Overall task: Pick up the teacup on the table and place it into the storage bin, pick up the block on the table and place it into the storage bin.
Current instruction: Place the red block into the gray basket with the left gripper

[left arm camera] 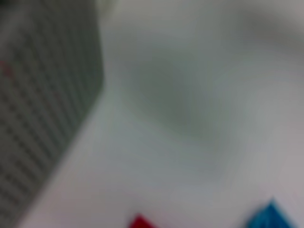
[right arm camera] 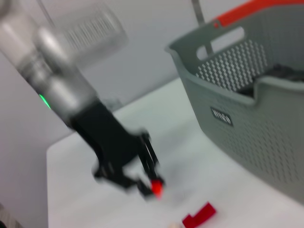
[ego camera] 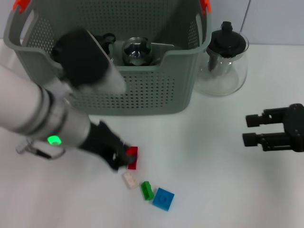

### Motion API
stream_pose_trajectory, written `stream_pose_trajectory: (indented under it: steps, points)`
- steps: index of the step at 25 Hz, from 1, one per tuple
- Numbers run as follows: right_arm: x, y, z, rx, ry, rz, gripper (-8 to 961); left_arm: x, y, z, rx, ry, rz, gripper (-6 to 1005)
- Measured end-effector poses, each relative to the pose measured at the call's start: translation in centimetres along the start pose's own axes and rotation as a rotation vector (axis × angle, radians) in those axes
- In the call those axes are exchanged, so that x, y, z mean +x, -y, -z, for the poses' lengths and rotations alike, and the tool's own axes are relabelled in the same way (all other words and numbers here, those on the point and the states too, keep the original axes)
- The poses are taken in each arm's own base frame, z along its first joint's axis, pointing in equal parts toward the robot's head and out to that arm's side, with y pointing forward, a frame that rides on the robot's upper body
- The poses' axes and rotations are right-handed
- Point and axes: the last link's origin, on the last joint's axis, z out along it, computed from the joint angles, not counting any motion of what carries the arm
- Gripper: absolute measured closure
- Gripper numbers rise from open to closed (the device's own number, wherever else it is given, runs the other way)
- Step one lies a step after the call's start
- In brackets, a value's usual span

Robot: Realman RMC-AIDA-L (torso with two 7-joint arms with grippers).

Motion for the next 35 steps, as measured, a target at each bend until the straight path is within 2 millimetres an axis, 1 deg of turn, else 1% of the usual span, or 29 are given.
stream_pose_trajectory:
  steps: [2,4,7,8,9,10,11,13,16,18,22,25,28,30,35]
  points:
    - [0.7,0.2,0.4,0.007,-0.017,-0.025,295,0.5,0.5,2.1,-0.02,-0.103,0.045,809]
    - [1.8,0.6,0.9,0.014,-0.047,-0.063,295,1.1,1.3,4.8,-0.052,-0.259,0.087,809]
    - [2.9,1.0,1.4,0.015,-0.071,-0.104,295,2.5,2.7,8.3,-0.063,-0.457,0.085,808]
    - [3.0,1.1,1.6,0.016,-0.069,-0.11,295,3.2,3.2,9.1,-0.057,-0.505,0.072,808]
    - [3.1,1.1,1.7,0.018,-0.068,-0.115,295,3.2,3.2,9.1,-0.057,-0.505,0.072,808]
    - [3.1,1.2,1.8,0.02,-0.065,-0.117,295,3.9,3.8,9.6,-0.045,-0.529,0.062,808]
    - [3.1,1.2,2.0,0.023,-0.061,-0.118,295,6.0,5.6,10.0,-0.014,-0.546,0.047,808]
    - [3.1,1.2,2.1,0.027,-0.056,-0.119,295,7.7,7.2,9.6,0.008,-0.532,0.053,808]
    - [3.1,1.2,2.1,0.027,-0.06,-0.116,294,10.3,10.1,8.0,0.05,-0.489,0.087,808]
    - [3.0,1.2,2.1,0.026,-0.063,-0.113,294,11.5,11.8,5.9,0.078,-0.436,0.124,808]
    - [2.8,1.3,2.0,0.026,-0.066,-0.106,295,12.8,13.5,3.4,0.143,-0.376,0.144,807]
    - [2.7,1.4,2.0,0.029,-0.067,-0.104,295,13.5,14.3,1.8,0.2,-0.339,0.153,807]
    - [2.7,1.4,2.0,0.029,-0.069,-0.101,295,13.9,14.5,0.4,0.241,-0.311,0.153,807]
    - [2.8,1.4,1.9,0.028,-0.074,-0.1,295,13.9,14.2,-0.9,0.265,-0.289,0.14,808]
    - [3.0,1.4,1.6,0.027,-0.09,-0.098,294,14.0,13.4,-1.8,0.281,-0.282,0.12,804]
